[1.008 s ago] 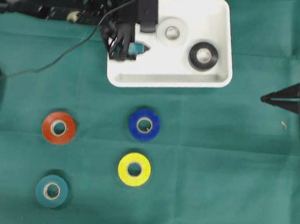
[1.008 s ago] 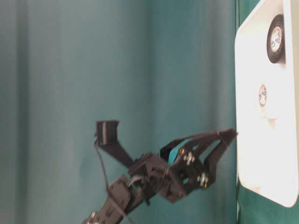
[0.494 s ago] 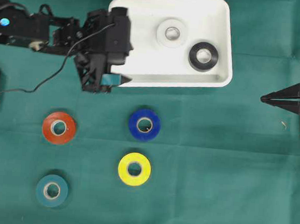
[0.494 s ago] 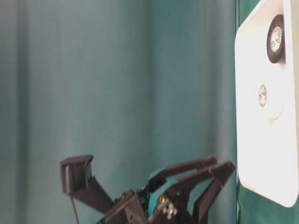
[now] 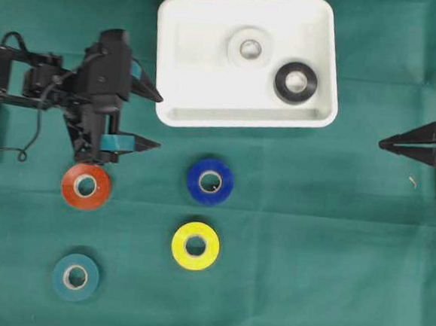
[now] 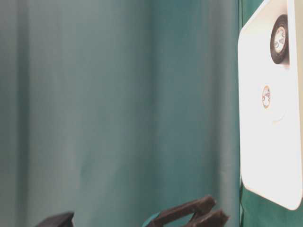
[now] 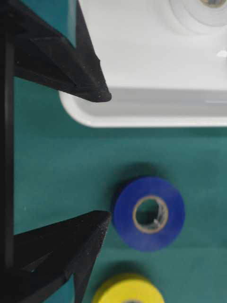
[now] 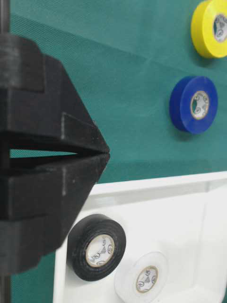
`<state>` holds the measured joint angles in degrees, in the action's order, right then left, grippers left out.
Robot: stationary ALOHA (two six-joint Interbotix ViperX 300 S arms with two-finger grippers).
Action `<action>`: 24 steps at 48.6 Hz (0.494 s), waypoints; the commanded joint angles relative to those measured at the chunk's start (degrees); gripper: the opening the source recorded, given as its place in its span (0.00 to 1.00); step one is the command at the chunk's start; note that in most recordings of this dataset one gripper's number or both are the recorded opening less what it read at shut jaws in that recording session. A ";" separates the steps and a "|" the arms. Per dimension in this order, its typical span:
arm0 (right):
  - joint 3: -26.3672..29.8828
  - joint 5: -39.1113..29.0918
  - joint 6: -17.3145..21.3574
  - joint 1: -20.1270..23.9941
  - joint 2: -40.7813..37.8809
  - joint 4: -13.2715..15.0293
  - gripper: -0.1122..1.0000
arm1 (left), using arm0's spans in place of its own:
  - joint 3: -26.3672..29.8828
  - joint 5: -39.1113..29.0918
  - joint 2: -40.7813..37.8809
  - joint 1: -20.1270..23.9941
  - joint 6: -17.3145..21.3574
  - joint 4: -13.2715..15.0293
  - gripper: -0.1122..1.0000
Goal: Put the tape into the white case with the left arm.
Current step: 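Withdraw the left gripper back to the left side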
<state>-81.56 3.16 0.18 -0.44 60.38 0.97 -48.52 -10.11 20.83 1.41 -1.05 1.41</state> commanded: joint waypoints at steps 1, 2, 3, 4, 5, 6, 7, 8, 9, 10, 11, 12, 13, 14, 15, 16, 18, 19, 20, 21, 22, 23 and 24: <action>0.53 0.53 0.09 -0.09 -0.26 0.00 0.02 | -0.79 1.67 2.64 -1.05 -0.09 0.09 0.97; 0.53 0.62 0.09 0.00 -0.26 0.00 0.02 | -1.14 1.85 2.99 -1.32 -0.09 0.18 0.96; 0.62 0.53 0.09 -0.09 -0.26 0.00 0.02 | -1.49 2.02 3.43 -1.58 -0.09 0.18 0.96; 0.53 0.53 0.09 0.00 -0.26 0.00 0.02 | -1.85 2.02 3.87 -1.76 -0.09 0.18 0.96; 0.53 0.62 0.09 -0.09 -0.26 0.00 0.02 | -2.37 2.11 4.31 -2.20 -0.09 0.09 0.96; 0.53 0.53 0.09 0.00 -0.26 0.00 0.02 | -2.72 2.20 4.66 -2.37 0.00 0.18 0.96; 0.53 0.53 0.09 -0.09 -0.26 0.00 0.02 | -3.08 2.29 4.92 -2.55 0.00 0.18 0.96; 0.53 0.53 0.09 -0.09 -0.26 0.00 0.02 | -3.34 2.29 5.19 -2.81 0.09 0.18 0.96; 0.53 0.53 0.09 -0.09 -0.26 0.00 0.02 | -3.69 2.37 5.45 -2.99 0.09 0.18 0.96; 0.53 0.62 0.09 0.00 -0.26 0.00 0.02 | -4.04 2.46 5.71 -3.08 0.18 0.18 0.96; 0.53 0.62 0.09 -0.09 -0.26 0.00 0.02 | -4.31 2.64 5.98 -3.25 0.18 0.09 0.96; 0.53 0.53 0.09 -0.09 -0.26 0.09 0.02 | -4.66 2.72 6.06 -3.43 0.18 0.09 0.96; 0.53 0.53 0.09 -0.09 -0.26 0.00 0.02 | -4.92 2.99 6.24 -3.52 0.26 0.09 0.96; 0.53 0.53 0.09 -0.09 -0.26 0.00 0.02 | -5.19 3.16 6.33 -3.69 0.26 0.09 0.96; 0.53 0.62 0.09 -0.09 -0.26 0.00 0.02 | -5.54 3.34 6.50 -3.87 0.35 0.09 0.96; 0.53 0.53 0.09 -0.09 -0.26 0.00 0.02 | -5.80 3.60 6.59 -3.96 0.35 0.09 0.96; 0.53 0.62 0.09 -0.09 -0.26 0.00 0.02 | -6.24 3.96 6.68 -4.31 0.53 0.09 0.96; 0.53 0.53 0.09 -0.09 -0.26 0.00 0.02 | -6.42 4.04 6.77 -4.48 0.70 0.00 0.96; 0.53 0.62 0.09 -0.09 -0.26 0.00 0.02 | -6.68 4.22 6.77 -4.57 0.88 0.09 0.96; 0.53 0.53 0.09 -0.09 -0.26 0.00 0.02 | -6.94 4.39 6.86 -4.83 1.32 0.09 0.96; 0.53 0.53 0.09 0.00 -0.26 0.00 0.02 | -7.12 4.48 6.86 -5.01 1.67 0.00 0.96; 0.53 0.53 0.09 -0.09 -0.26 0.00 0.02 | -7.29 4.48 6.94 -5.10 2.02 0.00 0.96; 0.53 0.53 0.09 0.00 -0.26 0.00 0.02 | -7.38 4.48 7.03 -5.27 2.29 0.00 0.96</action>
<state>-81.56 3.16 0.18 -0.44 60.38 0.97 -56.07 -6.42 27.07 -3.08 0.70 1.41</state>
